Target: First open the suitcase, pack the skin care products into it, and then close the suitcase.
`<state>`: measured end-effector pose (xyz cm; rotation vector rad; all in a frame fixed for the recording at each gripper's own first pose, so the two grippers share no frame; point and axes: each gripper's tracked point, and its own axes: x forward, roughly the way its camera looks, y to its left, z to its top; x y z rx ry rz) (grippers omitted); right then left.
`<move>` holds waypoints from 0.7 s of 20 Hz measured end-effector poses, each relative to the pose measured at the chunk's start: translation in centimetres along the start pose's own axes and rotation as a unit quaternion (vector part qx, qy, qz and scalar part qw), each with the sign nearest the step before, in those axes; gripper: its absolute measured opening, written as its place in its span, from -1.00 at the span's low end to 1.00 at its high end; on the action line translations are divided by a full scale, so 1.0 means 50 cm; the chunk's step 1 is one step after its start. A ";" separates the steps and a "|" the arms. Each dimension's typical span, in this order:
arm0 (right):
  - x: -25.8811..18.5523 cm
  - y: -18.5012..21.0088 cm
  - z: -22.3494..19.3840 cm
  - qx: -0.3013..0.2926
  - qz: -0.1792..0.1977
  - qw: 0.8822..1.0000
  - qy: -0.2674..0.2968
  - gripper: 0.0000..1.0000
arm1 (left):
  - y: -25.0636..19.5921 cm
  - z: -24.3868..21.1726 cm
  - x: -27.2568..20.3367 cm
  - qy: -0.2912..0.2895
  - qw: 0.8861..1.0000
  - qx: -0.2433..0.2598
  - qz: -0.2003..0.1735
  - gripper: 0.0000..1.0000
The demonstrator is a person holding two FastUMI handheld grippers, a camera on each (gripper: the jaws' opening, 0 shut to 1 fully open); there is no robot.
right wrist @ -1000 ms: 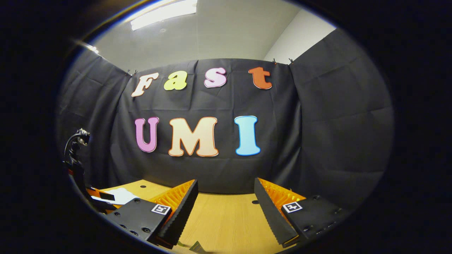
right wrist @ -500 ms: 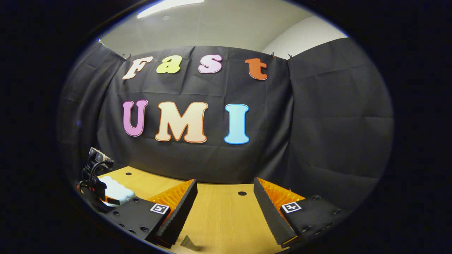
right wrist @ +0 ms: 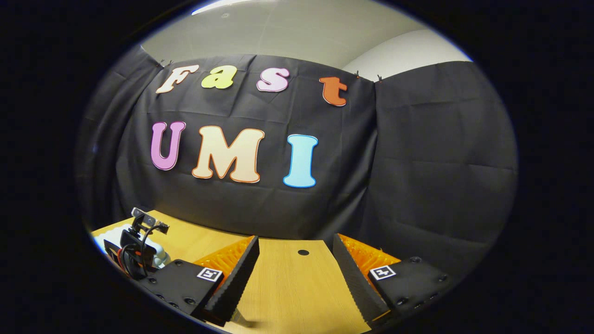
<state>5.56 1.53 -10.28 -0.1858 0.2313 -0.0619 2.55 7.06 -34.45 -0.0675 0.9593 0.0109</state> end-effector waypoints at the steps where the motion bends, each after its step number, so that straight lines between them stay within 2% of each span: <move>1: -0.002 0.003 -0.001 -0.004 -0.001 1.000 -0.001 0.96 | -0.012 -0.002 0.006 0.004 1.000 -0.006 -0.009 0.80; 3: -0.004 0.009 -0.008 -0.013 0.001 1.000 -0.001 0.96 | -0.009 -0.007 0.014 0.014 1.000 -0.013 -0.004 0.80; 6: -0.007 0.009 -0.017 -0.019 0.000 1.000 0.004 0.97 | 0.007 -0.016 0.020 0.028 0.999 -0.029 0.023 0.80; 11: -0.006 0.000 -0.027 -0.014 -0.002 1.000 0.008 0.97 | -0.001 -0.036 0.036 0.057 0.998 -0.037 0.020 0.77; 12: -0.007 0.000 -0.027 -0.013 -0.002 1.000 0.008 0.97 | 0.011 -0.040 0.034 0.062 0.997 -0.029 0.033 0.67; 14: -0.007 -0.002 -0.031 -0.012 -0.002 1.000 0.010 0.97 | 0.048 -0.036 0.034 0.060 0.996 -0.023 0.054 -0.28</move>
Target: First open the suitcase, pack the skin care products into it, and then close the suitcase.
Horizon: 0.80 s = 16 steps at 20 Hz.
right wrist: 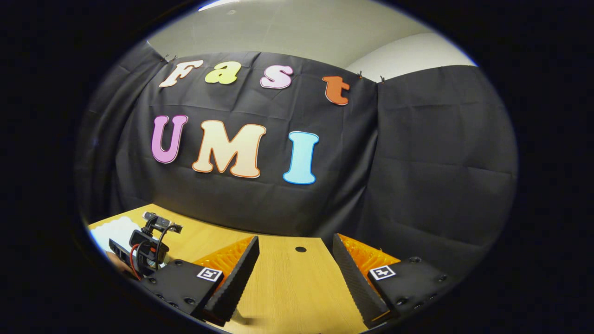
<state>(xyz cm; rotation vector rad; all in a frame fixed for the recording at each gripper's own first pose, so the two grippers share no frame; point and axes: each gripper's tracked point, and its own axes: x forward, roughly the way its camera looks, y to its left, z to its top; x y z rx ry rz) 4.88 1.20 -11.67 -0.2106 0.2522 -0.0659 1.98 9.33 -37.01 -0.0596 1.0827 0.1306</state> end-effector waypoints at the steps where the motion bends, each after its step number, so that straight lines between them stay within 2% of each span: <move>1: -0.001 0.000 -0.001 0.001 0.001 1.000 0.000 0.97 | -0.004 -0.010 -0.003 0.007 1.000 -0.015 -0.009 -0.75; 2: -0.002 0.000 0.000 0.002 0.002 1.000 0.000 0.98 | -0.010 0.000 -0.011 0.007 1.000 -0.023 -0.018 -0.72; 3: -0.002 0.002 -0.001 0.001 0.003 1.000 -0.001 0.97 | -0.009 -0.002 -0.011 0.013 0.999 -0.027 -0.023 -0.78; 5: -0.004 0.005 0.005 0.001 0.007 1.000 -0.005 0.97 | -0.010 0.000 -0.016 0.022 0.999 -0.008 -0.034 -0.85; 7: -0.006 0.010 0.012 0.002 0.011 1.000 -0.012 0.97 | -0.014 0.004 -0.021 0.016 0.999 -0.012 -0.031 -0.88; 10: -0.008 0.017 0.019 0.004 0.018 1.000 -0.020 1.00 | -0.020 0.020 -0.043 0.002 0.999 0.008 -0.032 -0.94; 11: -0.010 0.019 0.019 0.007 0.020 1.000 -0.021 0.96 | -0.022 0.023 -0.054 0.002 0.999 0.016 -0.040 -0.99; 14: -0.008 0.032 0.015 0.024 0.033 0.999 -0.020 0.97 | -0.018 0.042 -0.119 -0.020 0.997 0.015 -0.067 -1.00; 16: -0.006 0.045 0.006 0.027 0.043 0.999 -0.019 0.96 | -0.006 0.063 -0.161 -0.038 0.997 0.021 -0.067 -1.00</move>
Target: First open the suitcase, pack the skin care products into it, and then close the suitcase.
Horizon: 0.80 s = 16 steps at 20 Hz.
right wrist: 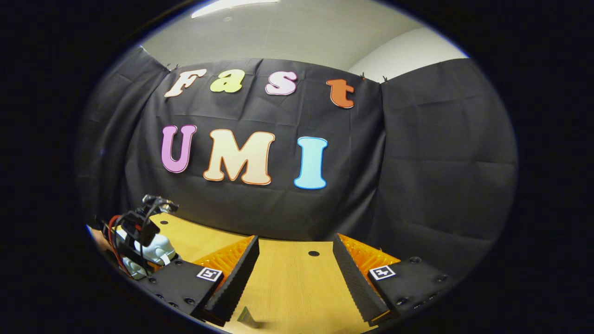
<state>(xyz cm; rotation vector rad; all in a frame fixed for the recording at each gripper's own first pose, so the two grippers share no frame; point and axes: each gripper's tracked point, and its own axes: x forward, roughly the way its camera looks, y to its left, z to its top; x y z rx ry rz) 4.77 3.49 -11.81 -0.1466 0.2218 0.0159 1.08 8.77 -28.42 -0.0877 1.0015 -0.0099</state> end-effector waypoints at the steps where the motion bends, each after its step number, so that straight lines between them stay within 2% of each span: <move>1: 0.000 0.008 -0.001 0.002 0.006 1.000 -0.001 0.97 | 0.009 0.023 -0.016 -0.012 1.000 0.008 0.005 -1.00; 4: 0.004 0.033 -0.006 0.015 0.024 1.000 -0.003 1.00 | 0.041 0.082 -0.079 -0.039 0.999 -0.004 0.017 -1.00; 9: 0.010 0.048 -0.010 0.031 0.035 0.999 -0.002 1.00 | 0.164 0.171 -0.182 -0.097 0.993 -0.016 0.060 -1.00; 13: 0.014 0.064 -0.006 0.042 0.036 0.998 -0.004 1.00 | 0.257 0.207 -0.243 -0.126 0.988 -0.028 0.085 -1.00; 16: 0.022 0.090 0.003 0.044 0.039 0.998 -0.005 0.96 | 0.318 0.226 -0.270 -0.139 0.986 -0.033 0.089 -1.00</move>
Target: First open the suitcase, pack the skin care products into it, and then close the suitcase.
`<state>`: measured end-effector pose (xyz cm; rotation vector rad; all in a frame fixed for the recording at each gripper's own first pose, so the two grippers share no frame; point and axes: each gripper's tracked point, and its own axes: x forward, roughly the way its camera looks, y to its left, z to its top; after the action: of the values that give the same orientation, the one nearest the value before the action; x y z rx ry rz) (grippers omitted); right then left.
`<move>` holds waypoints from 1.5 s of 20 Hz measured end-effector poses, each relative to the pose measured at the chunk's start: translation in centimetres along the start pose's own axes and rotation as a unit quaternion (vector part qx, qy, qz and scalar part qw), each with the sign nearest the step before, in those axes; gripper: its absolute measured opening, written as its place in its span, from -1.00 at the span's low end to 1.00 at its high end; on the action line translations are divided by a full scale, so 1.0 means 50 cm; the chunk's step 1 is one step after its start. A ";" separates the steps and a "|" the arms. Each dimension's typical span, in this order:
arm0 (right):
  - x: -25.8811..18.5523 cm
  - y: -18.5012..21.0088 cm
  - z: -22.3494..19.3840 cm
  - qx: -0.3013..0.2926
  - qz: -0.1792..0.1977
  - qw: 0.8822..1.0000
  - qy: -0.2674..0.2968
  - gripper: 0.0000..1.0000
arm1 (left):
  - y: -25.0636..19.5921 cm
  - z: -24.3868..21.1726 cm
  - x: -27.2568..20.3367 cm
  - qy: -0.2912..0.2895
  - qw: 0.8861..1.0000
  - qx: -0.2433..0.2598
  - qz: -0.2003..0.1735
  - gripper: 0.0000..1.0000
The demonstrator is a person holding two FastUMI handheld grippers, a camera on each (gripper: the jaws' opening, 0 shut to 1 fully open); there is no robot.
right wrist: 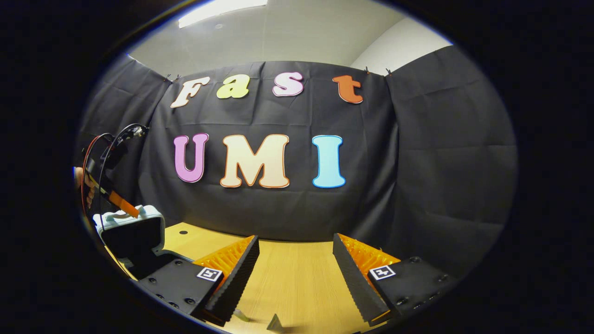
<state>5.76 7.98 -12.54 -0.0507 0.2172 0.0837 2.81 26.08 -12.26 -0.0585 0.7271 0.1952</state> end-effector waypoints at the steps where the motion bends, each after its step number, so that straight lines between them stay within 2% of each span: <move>1: 0.003 0.013 0.005 0.000 0.001 1.000 -0.003 1.00 | 0.016 0.003 -0.002 -0.003 1.000 -0.001 -0.002 -1.00; 9: 0.020 0.134 -0.001 0.008 -0.006 1.000 -0.016 0.97 | 0.234 0.034 0.009 -0.036 0.998 0.003 0.057 -1.00; 14: 0.024 0.195 -0.015 0.004 -0.021 1.000 -0.013 0.97 | 0.348 0.048 0.029 -0.040 0.997 -0.005 0.063 -1.00; 16: 0.031 0.208 -0.013 -0.001 -0.026 1.000 -0.010 1.00 | 0.416 0.065 0.037 -0.059 0.994 0.005 0.091 -1.00; 20: 0.045 0.222 -0.007 -0.011 -0.039 0.999 -0.010 1.00 | 0.486 0.040 0.074 -0.050 0.994 -0.008 0.100 -1.00; 30: 0.047 0.256 -0.024 -0.041 -0.035 0.999 0.005 0.96 | 0.620 -0.054 0.155 -0.011 0.991 -0.047 0.121 -1.00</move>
<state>6.67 20.81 -14.78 -0.1397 0.2208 0.0225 0.58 57.33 -18.96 -0.0570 0.7029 0.4613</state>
